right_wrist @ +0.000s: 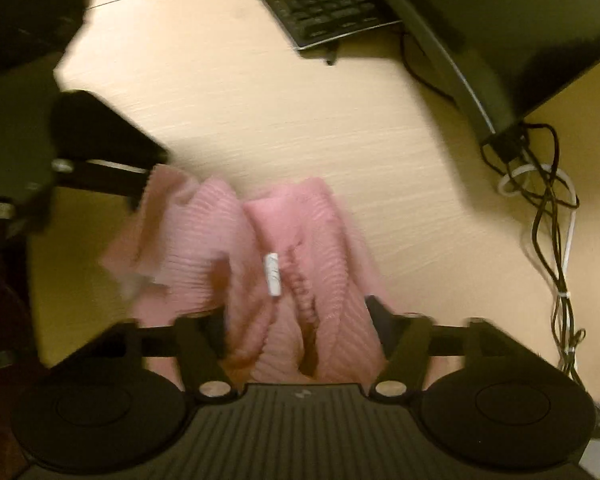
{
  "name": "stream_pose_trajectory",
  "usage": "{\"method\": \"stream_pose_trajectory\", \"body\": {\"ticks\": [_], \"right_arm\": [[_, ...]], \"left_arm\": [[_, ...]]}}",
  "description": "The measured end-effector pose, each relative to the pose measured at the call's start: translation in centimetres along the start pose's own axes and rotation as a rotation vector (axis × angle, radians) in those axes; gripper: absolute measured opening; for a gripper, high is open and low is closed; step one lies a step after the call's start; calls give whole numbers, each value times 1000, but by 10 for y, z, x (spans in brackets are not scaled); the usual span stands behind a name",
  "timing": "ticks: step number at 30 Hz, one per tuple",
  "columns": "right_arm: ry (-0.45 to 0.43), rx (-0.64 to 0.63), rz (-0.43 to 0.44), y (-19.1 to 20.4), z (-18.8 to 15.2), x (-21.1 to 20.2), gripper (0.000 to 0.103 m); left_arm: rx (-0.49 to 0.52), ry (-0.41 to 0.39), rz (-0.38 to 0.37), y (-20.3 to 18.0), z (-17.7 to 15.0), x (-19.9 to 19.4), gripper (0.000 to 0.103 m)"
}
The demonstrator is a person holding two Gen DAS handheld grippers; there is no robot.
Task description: Fold clothes
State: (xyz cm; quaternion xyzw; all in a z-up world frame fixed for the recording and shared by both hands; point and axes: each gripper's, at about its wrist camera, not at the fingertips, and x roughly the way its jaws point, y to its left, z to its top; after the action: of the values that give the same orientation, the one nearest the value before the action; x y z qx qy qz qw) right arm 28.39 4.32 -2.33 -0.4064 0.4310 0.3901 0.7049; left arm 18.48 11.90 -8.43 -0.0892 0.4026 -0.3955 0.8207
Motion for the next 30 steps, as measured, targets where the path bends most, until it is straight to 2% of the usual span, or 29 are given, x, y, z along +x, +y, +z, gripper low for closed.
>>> {"method": "stream_pose_trajectory", "body": {"ticks": [3, 5, 7, 9, 11, 14, 18, 25, 27, 30], "right_arm": [[-54, 51, -27, -6, -9, -13, 85], [-102, 99, -66, -7, -17, -31, 90], [-163, 180, -108, -10, -31, -52, 99], [-214, 239, -157, -13, -46, -67, 103], [-242, 286, -234, -16, -60, -75, 103], [-232, 379, -319, -24, -77, -63, 103], [-204, 512, -405, -35, -98, -39, 103], [-190, 597, -426, -31, -104, -8, 103], [-189, 614, -434, -29, -104, -2, 103], [-213, 680, -411, -34, -111, -16, 103]], "left_arm": [[-71, -37, 60, 6, 4, -4, 103], [-79, -60, 108, 8, 11, -5, 102], [-79, -76, 162, 9, 18, -5, 96], [-79, -80, 208, 12, 27, -4, 79], [-82, -80, 245, 14, 37, -2, 78], [-84, -78, 300, 18, 53, 2, 76], [-23, -55, 331, 16, 67, 13, 77], [15, -23, 371, 13, 72, 15, 80], [19, -15, 373, 15, 74, 18, 84], [52, -5, 375, 14, 79, 16, 84]]}}
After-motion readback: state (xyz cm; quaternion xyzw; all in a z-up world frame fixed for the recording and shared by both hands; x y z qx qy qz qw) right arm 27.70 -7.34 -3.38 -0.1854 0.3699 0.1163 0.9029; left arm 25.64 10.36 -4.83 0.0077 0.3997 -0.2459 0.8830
